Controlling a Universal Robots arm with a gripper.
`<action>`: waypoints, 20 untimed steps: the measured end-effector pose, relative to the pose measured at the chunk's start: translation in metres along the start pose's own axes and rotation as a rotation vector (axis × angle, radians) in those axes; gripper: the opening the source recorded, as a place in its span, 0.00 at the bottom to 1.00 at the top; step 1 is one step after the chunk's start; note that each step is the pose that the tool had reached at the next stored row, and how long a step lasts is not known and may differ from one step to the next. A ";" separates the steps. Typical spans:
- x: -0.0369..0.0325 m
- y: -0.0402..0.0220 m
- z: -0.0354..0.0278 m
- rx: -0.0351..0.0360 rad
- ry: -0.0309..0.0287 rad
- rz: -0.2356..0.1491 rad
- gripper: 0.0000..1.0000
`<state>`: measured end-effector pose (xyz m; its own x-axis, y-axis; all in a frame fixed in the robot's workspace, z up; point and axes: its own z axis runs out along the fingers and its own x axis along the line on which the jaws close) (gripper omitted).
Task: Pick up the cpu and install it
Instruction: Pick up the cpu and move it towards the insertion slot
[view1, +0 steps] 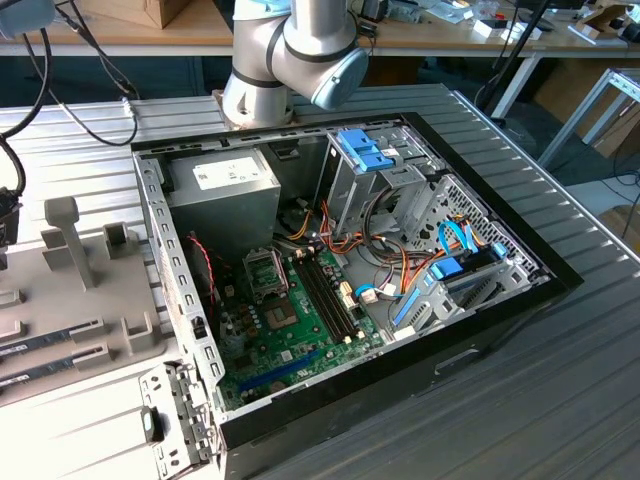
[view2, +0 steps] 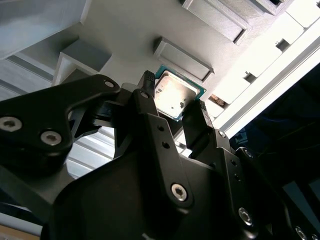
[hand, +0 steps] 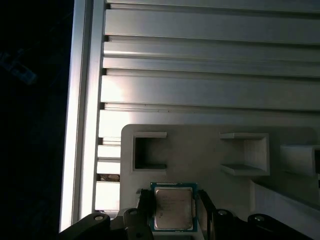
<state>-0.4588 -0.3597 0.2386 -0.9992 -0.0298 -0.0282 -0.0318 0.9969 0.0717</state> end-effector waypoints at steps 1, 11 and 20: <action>0.0000 0.0000 0.0000 -0.0002 0.0000 0.000 0.47; 0.0000 0.0000 -0.0003 -0.0043 -0.0002 0.000 0.47; 0.0000 0.0000 -0.0004 -0.0079 -0.0003 0.000 0.47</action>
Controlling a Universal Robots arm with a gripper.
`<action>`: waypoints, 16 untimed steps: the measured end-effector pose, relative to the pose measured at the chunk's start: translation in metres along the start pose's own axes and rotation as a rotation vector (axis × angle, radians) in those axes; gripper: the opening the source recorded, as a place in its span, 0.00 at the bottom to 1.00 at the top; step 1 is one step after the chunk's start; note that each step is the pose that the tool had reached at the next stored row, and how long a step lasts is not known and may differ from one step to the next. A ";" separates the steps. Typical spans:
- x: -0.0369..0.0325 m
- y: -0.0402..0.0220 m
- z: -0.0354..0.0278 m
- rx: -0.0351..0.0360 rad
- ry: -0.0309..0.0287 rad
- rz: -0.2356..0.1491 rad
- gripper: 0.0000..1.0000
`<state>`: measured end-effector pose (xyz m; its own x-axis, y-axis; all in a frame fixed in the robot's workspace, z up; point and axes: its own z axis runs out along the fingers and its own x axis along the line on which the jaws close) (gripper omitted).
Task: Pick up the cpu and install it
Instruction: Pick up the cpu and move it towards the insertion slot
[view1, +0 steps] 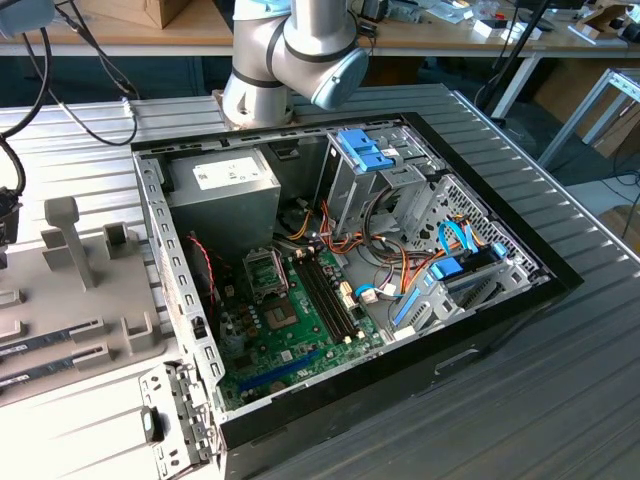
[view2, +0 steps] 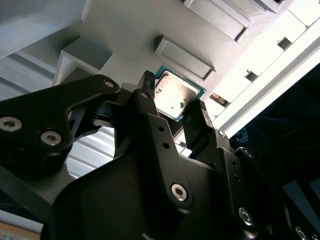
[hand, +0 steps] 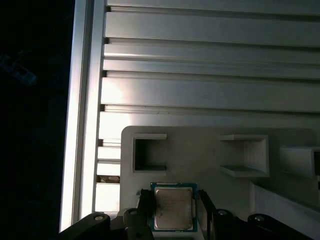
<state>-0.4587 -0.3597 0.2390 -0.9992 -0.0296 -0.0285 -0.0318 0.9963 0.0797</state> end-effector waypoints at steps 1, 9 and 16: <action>0.0000 0.0001 -0.0010 -0.0032 -0.0001 0.000 0.47; 0.0000 0.0002 -0.0023 -0.0138 -0.0004 0.000 0.47; -0.0001 0.0002 -0.0026 -0.0171 -0.0005 0.000 0.47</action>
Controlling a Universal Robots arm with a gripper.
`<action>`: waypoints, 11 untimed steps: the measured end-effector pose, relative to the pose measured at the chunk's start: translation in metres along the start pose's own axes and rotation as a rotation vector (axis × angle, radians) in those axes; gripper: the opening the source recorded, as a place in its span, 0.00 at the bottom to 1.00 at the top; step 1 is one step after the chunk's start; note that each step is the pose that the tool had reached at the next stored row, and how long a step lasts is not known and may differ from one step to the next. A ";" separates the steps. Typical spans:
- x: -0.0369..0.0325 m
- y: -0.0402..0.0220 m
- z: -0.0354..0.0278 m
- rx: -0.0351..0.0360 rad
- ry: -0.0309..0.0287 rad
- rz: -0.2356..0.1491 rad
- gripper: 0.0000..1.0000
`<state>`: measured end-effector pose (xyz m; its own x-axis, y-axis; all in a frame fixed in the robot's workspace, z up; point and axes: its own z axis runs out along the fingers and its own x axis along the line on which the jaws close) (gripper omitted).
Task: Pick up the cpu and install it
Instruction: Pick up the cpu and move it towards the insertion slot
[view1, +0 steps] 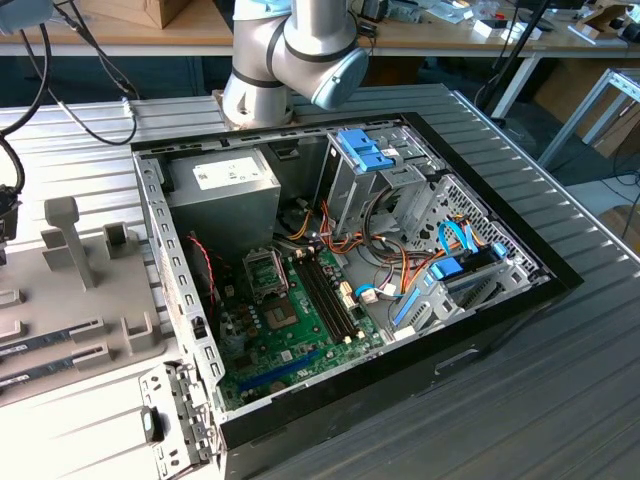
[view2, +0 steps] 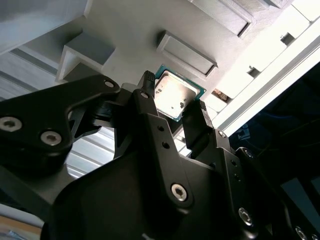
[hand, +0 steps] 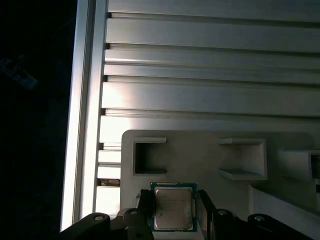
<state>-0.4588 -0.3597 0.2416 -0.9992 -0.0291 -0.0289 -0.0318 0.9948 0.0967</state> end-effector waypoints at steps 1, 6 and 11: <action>0.0000 0.0000 0.0000 -0.0003 0.0000 0.000 0.47; 0.0000 0.0001 -0.0010 -0.0068 -0.0003 0.000 0.47; 0.0000 0.0001 -0.0013 -0.0099 -0.0003 0.000 0.47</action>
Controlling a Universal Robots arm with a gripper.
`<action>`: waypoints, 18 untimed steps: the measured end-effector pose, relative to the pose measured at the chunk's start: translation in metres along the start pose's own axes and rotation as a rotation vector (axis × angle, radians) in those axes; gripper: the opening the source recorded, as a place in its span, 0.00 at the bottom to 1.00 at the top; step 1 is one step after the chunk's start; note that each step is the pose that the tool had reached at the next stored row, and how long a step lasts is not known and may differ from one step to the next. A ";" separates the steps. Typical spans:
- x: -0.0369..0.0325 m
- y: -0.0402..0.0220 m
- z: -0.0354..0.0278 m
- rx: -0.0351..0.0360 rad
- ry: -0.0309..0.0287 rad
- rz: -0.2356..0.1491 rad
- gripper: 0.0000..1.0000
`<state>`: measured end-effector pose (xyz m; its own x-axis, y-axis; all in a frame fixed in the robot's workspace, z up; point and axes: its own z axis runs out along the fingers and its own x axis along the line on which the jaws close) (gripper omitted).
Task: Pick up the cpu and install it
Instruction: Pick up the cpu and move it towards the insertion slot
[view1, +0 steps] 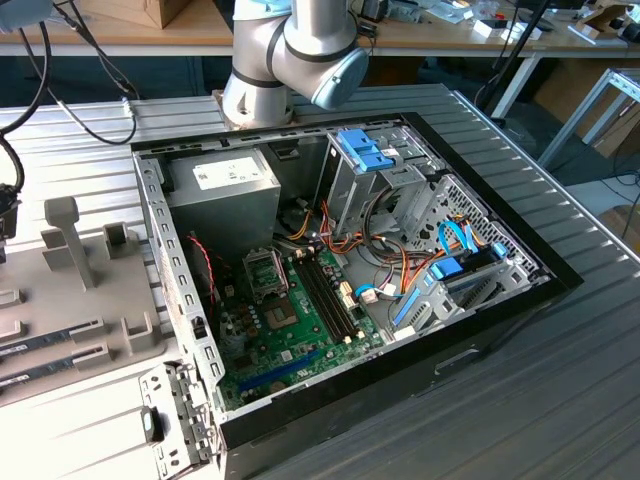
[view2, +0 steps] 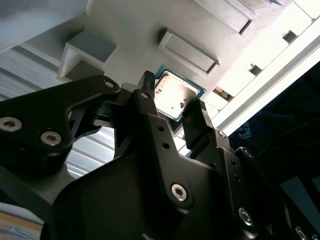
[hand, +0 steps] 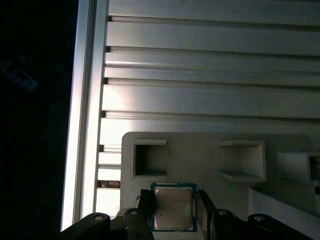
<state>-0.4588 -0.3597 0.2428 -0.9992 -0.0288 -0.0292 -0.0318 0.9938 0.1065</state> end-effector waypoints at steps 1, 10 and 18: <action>0.0000 0.0000 -0.0001 -0.0009 0.0000 0.000 0.47; 0.0000 0.0000 -0.0002 -0.0114 -0.0004 0.000 0.47; 0.0000 0.0001 -0.0004 -0.0251 -0.0008 0.001 0.47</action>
<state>-0.4588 -0.3596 0.2432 -0.9992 -0.0281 -0.0300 -0.0318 0.9908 0.1314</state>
